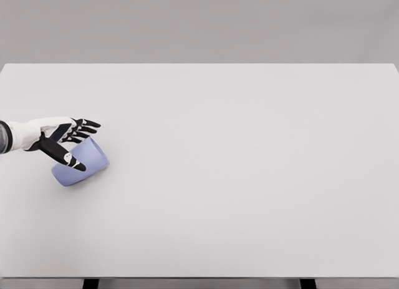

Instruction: Flip the cup with left arm and place it on the table

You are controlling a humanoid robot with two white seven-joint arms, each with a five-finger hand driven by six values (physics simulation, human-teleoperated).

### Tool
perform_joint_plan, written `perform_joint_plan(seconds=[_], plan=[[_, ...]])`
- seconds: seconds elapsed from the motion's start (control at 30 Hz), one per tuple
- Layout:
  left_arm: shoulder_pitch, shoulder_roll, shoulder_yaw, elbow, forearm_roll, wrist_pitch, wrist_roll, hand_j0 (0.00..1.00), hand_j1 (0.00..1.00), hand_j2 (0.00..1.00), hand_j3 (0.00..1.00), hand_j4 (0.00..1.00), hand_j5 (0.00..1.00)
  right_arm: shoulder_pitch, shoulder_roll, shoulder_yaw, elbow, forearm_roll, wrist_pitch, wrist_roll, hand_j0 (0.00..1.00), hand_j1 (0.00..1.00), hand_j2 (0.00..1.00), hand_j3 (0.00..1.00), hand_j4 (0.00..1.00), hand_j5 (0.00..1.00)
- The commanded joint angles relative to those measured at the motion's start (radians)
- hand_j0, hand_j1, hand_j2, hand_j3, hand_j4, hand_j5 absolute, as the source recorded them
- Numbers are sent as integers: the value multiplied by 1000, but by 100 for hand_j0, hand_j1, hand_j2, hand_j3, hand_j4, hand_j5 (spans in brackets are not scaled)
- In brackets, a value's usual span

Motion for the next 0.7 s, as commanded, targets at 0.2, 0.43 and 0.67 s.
perform_joint_plan(seconds=[0.2, 0.43, 0.67], plan=[[2, 1, -10, 1, 2, -1, 0, 100, 100, 100, 100, 100, 100, 0, 0, 0, 0, 0, 0, 0, 100, 100, 100, 100, 100, 100], [2, 1, -13, 1, 4, -1, 0, 100, 100, 100, 100, 100, 100, 0, 0, 0, 0, 0, 1, 0, 100, 100, 100, 100, 100, 100], [2, 1, -16, -1, 4, -1, 0, 90, 90, 90, 90, 90, 90, 0, 0, 0, 0, 0, 0, 0, 100, 100, 100, 100, 100, 100]])
